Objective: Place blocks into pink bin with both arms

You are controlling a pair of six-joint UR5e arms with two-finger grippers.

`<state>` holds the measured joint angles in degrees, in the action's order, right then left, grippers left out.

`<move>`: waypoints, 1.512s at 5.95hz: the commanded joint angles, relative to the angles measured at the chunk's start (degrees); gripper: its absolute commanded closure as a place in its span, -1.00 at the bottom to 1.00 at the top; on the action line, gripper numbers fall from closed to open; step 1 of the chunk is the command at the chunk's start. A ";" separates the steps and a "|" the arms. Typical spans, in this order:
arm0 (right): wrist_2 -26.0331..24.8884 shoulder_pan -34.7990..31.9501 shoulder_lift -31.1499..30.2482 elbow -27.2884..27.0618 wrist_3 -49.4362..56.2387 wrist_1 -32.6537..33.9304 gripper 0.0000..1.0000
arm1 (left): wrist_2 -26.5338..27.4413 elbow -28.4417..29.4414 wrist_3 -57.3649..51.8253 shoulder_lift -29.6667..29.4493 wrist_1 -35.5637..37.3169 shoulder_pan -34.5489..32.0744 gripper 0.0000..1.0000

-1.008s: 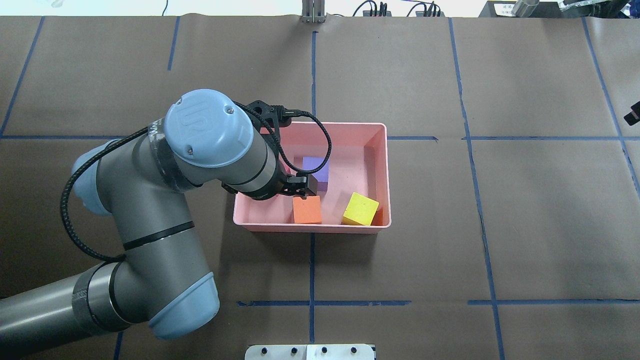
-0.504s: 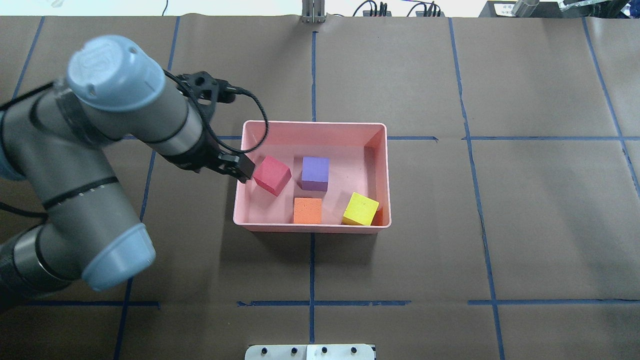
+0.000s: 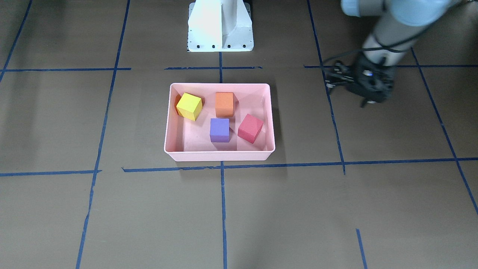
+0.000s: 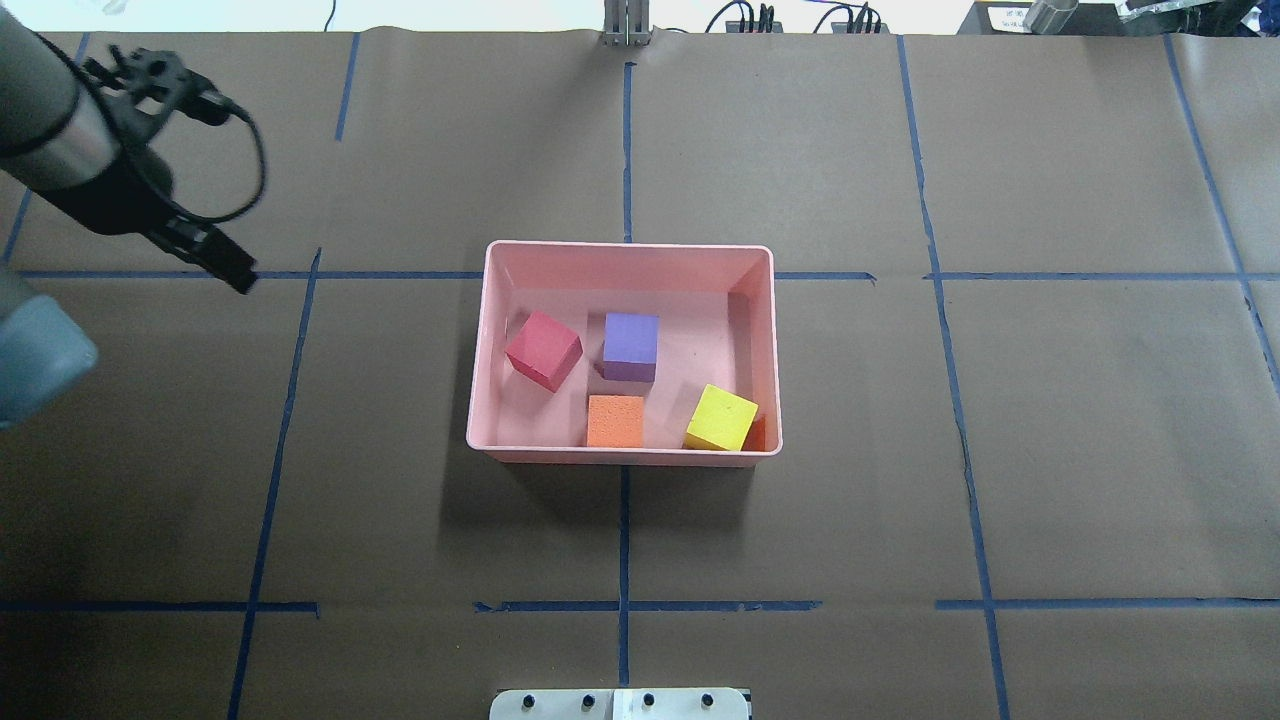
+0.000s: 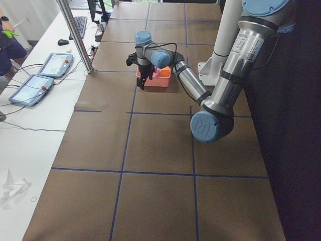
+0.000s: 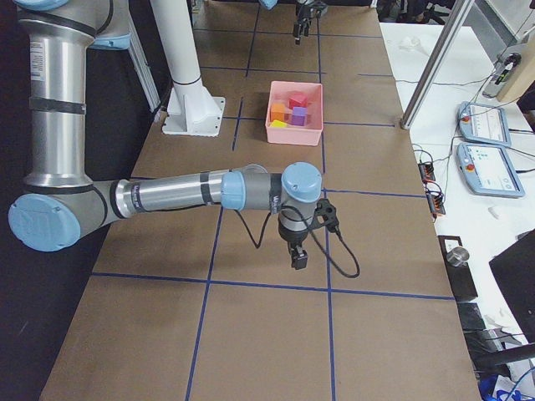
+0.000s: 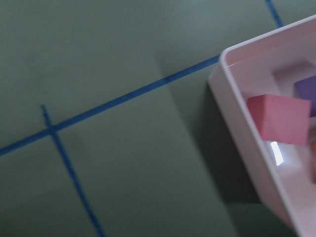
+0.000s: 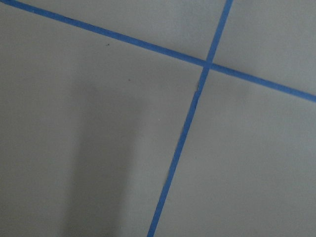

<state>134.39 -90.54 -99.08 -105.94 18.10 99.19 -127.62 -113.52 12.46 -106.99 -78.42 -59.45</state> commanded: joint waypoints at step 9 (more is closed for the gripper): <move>0.34 -0.87 -2.17 -1.20 -1.48 -0.05 -1.00 | -5.19 6.65 -30.92 28.33 3.01 -33.62 -1.00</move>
<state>134.74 -91.41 -101.25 -107.14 16.61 99.14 -132.94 -106.88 -18.48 -78.63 -75.47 -92.94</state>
